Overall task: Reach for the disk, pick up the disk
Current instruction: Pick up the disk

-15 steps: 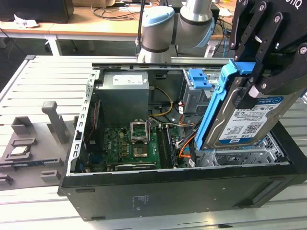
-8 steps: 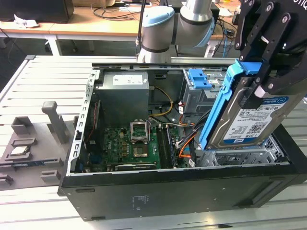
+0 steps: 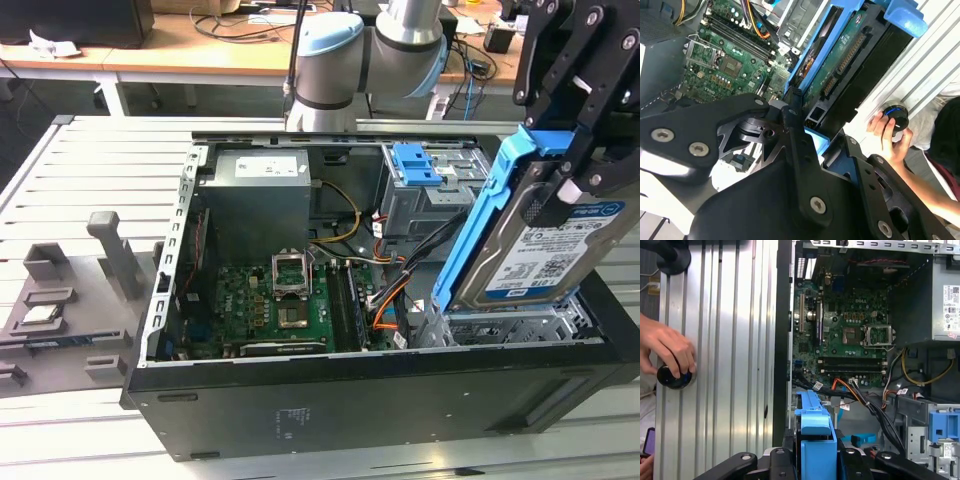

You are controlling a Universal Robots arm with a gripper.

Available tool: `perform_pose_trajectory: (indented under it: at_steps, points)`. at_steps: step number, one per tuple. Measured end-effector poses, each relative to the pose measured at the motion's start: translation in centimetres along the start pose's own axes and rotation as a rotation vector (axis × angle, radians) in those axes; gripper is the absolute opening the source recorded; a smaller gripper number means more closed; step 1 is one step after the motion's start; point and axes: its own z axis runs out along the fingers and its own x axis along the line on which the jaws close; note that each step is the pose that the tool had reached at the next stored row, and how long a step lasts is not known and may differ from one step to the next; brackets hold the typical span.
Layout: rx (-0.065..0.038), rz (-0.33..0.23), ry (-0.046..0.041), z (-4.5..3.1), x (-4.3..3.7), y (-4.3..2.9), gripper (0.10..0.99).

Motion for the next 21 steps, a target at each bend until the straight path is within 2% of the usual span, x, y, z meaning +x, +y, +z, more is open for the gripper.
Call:
perform_pose_trajectory:
  at_steps: [21]
  points:
    - [0.000,0.000,0.0000,-0.05,0.05,-2.02,0.369]
